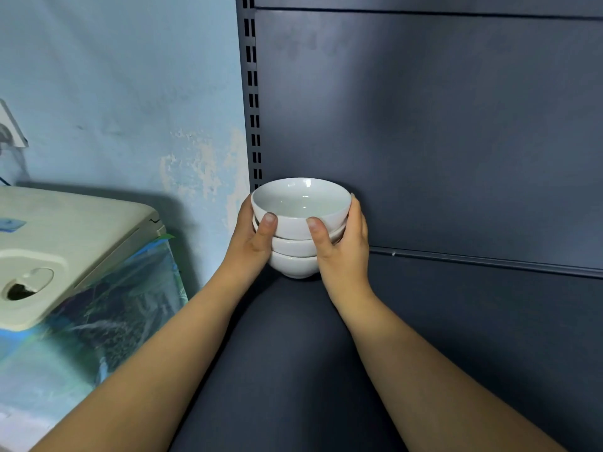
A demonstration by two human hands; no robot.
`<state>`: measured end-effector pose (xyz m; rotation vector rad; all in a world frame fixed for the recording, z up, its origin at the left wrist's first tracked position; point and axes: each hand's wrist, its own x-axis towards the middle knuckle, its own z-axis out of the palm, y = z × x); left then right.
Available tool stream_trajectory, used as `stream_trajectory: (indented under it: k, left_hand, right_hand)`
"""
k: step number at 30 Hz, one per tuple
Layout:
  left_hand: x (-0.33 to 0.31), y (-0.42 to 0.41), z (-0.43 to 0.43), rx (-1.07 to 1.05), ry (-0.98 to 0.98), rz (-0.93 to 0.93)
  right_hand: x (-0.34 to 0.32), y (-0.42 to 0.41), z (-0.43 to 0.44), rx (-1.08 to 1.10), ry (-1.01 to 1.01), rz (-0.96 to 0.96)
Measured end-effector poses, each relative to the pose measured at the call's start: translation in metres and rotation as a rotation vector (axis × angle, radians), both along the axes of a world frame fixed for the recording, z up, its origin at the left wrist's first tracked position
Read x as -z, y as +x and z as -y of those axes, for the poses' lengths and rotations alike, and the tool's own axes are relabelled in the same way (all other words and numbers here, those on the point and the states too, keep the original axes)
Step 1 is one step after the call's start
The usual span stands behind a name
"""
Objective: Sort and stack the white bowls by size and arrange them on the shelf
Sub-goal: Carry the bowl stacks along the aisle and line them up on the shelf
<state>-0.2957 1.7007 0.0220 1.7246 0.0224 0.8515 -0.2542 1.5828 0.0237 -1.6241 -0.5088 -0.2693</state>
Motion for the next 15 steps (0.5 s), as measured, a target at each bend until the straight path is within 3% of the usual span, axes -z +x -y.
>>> stream_trajectory:
  k: [15]
  left_hand:
    - [-0.008, -0.037, 0.005, 0.027, -0.068, -0.165]
  right_hand:
    - [-0.012, -0.007, 0.023, -0.022, -0.126, 0.02]
